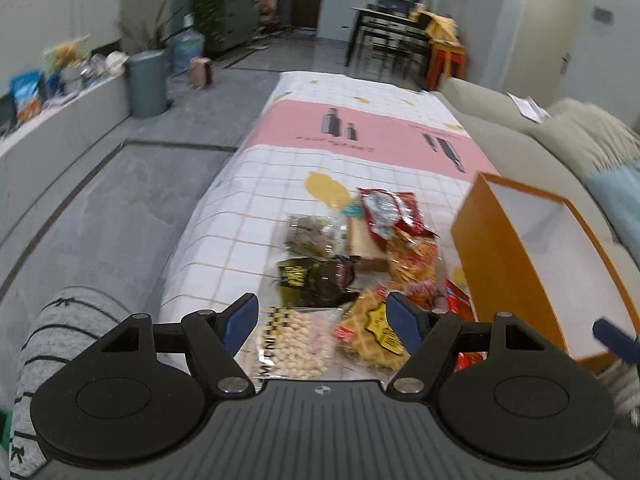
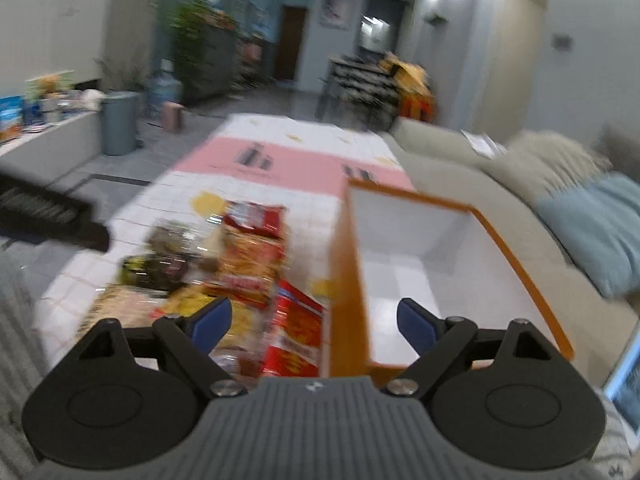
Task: Organize snacks
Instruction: 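Grasp the yellow waffle packet with the left tool while the right grasps clear candy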
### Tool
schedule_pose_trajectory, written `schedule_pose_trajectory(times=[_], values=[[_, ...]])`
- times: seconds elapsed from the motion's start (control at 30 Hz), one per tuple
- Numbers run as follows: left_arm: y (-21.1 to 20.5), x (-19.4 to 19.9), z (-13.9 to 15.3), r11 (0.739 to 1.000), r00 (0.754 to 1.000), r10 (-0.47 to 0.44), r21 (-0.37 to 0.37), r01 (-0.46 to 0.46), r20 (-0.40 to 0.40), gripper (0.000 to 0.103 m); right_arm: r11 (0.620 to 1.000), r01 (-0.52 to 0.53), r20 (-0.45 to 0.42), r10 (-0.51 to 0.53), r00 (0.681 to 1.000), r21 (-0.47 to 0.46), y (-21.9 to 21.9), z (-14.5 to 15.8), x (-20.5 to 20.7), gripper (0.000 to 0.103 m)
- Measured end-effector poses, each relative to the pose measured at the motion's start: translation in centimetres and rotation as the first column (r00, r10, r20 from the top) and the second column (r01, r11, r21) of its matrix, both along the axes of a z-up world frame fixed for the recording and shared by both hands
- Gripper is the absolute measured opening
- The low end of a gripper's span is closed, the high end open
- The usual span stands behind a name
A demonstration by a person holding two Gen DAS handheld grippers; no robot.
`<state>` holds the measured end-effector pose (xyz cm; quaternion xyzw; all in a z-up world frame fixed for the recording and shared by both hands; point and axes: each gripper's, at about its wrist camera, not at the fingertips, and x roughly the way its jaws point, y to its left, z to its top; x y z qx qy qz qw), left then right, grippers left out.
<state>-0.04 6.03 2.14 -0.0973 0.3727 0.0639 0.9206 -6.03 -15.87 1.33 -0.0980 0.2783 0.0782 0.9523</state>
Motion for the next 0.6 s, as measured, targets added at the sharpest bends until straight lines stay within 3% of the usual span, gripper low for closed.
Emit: schedule_pose_trajectory(times=[0.03, 0.27, 0.4, 0.5, 0.6], values=[[0.6, 0.0, 0.0, 1.0, 1.0, 0.017, -0.007, -0.017, 0.0, 0.086, 0.999, -0.044, 0.018, 0.044, 0.999, -0.001, 0.5, 0.1, -0.6, 0.071], [2.9, 0.9, -0.6, 0.998, 0.999, 0.044, -0.038, -0.045, -0.026, 0.086, 0.97, -0.22, -0.012, 0.22, 0.975, -0.106, 4.2, -1.4, -1.6, 0.067], [3.9, 2.0, -1.6, 0.995, 0.996, 0.043, -0.091, -0.05, -0.076, 0.086, 0.97, -0.222, -0.05, 0.218, 0.975, -0.097, 4.7, -2.3, -0.8, 0.062], [4.5, 2.6, -2.3, 0.99, 0.995, 0.02, -0.135, -0.033, -0.099, 0.086, 0.981, -0.193, -0.123, 0.187, 0.975, -0.036, 4.6, -3.2, 0.8, 0.054], [5.0, 3.4, -3.0, 0.985, 0.992, 0.016, -0.169, -0.037, -0.129, 0.086, 0.986, -0.17, -0.196, 0.167, 0.966, 0.002, 4.7, -4.3, 2.4, 0.052]])
